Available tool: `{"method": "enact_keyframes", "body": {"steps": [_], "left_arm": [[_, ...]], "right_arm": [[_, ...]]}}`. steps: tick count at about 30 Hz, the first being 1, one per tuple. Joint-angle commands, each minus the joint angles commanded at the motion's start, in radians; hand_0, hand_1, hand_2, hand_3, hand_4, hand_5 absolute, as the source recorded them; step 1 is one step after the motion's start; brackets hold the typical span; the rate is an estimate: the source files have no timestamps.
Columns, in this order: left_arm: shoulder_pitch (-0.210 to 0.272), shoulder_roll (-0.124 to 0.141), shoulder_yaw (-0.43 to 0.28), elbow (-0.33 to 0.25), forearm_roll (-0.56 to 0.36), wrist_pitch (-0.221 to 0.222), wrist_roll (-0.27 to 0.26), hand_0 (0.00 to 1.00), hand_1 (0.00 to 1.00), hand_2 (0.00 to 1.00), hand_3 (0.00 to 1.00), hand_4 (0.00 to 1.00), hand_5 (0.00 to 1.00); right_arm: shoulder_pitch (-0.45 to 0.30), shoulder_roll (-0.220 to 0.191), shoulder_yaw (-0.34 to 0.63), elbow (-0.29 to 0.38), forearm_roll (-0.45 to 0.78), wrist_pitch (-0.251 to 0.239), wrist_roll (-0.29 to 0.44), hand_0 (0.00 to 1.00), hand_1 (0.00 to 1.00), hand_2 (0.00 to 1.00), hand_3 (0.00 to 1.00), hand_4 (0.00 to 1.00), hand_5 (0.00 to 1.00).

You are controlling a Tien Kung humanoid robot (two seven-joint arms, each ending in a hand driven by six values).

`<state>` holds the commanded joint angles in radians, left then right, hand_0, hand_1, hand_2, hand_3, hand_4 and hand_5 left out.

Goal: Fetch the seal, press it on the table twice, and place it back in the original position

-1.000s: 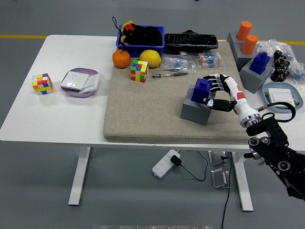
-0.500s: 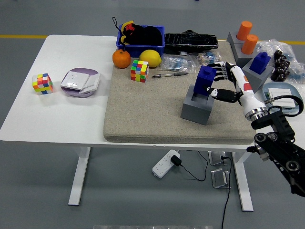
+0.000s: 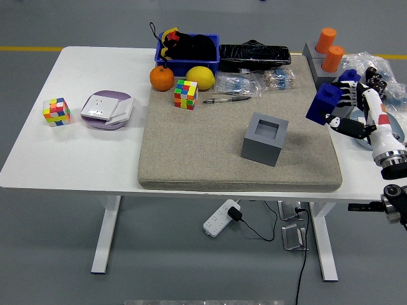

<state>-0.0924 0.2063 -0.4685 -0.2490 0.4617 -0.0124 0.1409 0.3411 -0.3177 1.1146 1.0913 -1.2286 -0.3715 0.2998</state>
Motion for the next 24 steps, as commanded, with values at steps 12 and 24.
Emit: {"method": "enact_keyframes", "body": {"steps": [12,24], "left_arm": [[-0.002,0.002,-0.002,-0.004,0.009,0.001,-0.001,0.721,0.695,0.683,0.718,0.645,0.221],[-0.004,0.005,0.005,-0.006,0.010,0.000,-0.001,0.721,0.695,0.683,0.718,0.644,0.221]], "right_arm": [[-0.013,0.058,-0.046,-0.196,0.089,-0.006,0.048,0.558,0.406,0.409,0.435,0.685,0.002],[0.010,0.095,-0.129,-0.265,0.128,-0.005,0.063,0.561,0.406,0.407,0.430,0.681,0.002]]}}
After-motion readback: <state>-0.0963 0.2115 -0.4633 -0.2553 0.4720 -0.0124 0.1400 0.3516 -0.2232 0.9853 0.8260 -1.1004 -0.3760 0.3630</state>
